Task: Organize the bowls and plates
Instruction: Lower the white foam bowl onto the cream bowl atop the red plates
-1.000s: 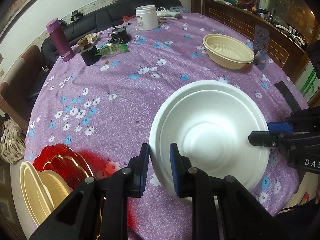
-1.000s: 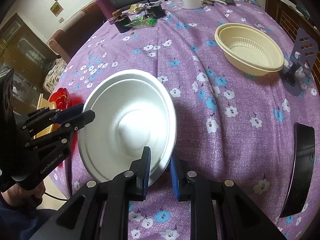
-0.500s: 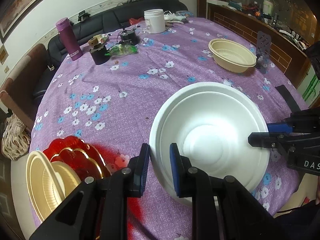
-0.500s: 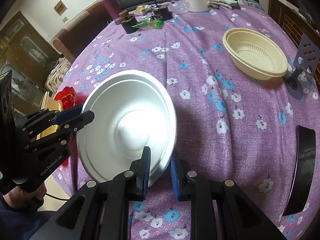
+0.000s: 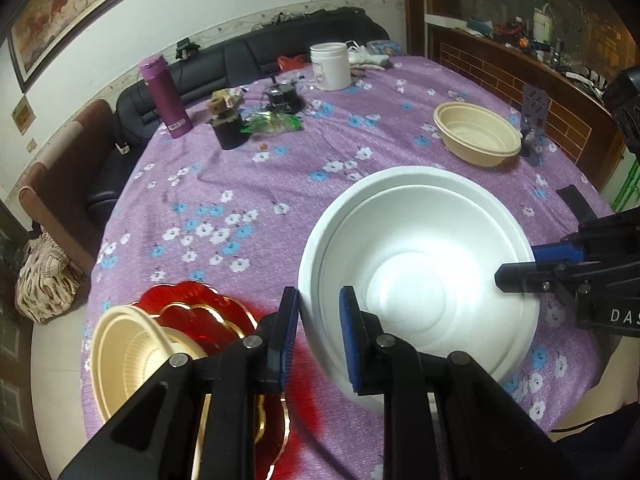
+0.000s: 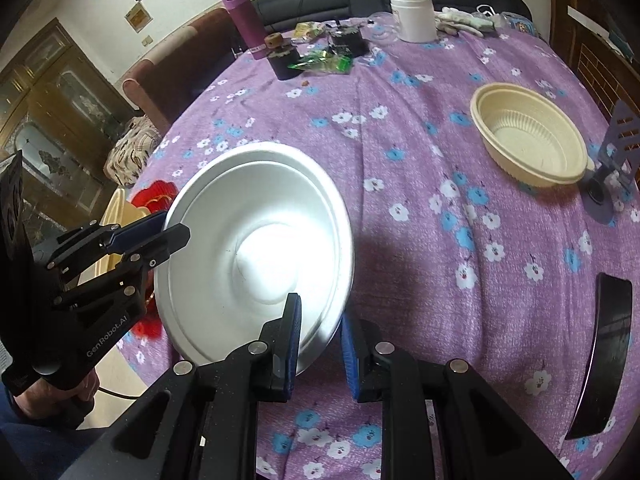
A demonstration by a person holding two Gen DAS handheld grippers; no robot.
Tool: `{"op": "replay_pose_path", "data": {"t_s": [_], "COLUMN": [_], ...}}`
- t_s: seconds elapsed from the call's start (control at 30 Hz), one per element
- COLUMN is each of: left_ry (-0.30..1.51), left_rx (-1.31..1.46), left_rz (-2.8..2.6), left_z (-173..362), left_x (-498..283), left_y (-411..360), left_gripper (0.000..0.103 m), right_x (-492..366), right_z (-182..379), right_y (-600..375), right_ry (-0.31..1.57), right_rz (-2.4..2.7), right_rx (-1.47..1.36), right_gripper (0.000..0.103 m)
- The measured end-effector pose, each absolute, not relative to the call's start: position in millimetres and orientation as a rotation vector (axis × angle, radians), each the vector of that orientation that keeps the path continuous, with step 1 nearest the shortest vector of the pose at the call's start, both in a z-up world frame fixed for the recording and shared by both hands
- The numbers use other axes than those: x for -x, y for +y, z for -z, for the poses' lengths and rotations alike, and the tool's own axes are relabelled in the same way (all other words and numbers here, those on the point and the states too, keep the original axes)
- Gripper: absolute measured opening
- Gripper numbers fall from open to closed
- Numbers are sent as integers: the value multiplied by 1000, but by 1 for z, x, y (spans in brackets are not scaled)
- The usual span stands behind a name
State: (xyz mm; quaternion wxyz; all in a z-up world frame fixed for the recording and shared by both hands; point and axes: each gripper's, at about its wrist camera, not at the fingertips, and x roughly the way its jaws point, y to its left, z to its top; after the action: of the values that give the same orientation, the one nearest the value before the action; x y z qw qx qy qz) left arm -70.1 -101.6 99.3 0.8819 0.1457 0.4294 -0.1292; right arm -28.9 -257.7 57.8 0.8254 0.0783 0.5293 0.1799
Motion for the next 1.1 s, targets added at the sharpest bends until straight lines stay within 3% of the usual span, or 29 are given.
{"op": "replay_pose_path", "data": {"t_s": [0.47, 0.83, 1.1], "left_ry": [852, 796, 839], "left_rx": [-212, -94, -38], "left_rz": [176, 13, -94], "left_z": [-129, -169, -156], "left_x": [74, 94, 107], "left_y": [-50, 36, 88], "left_gripper": [20, 23, 25], "right_x": [16, 8, 7], "right_z": [-94, -141, -145], "right_y": [-215, -138, -70], "right_ry": [1098, 1057, 1060], "right_rz": [-485, -662, -780], "right_rx": [-125, -59, 9], "right_gripper": [23, 23, 23]}}
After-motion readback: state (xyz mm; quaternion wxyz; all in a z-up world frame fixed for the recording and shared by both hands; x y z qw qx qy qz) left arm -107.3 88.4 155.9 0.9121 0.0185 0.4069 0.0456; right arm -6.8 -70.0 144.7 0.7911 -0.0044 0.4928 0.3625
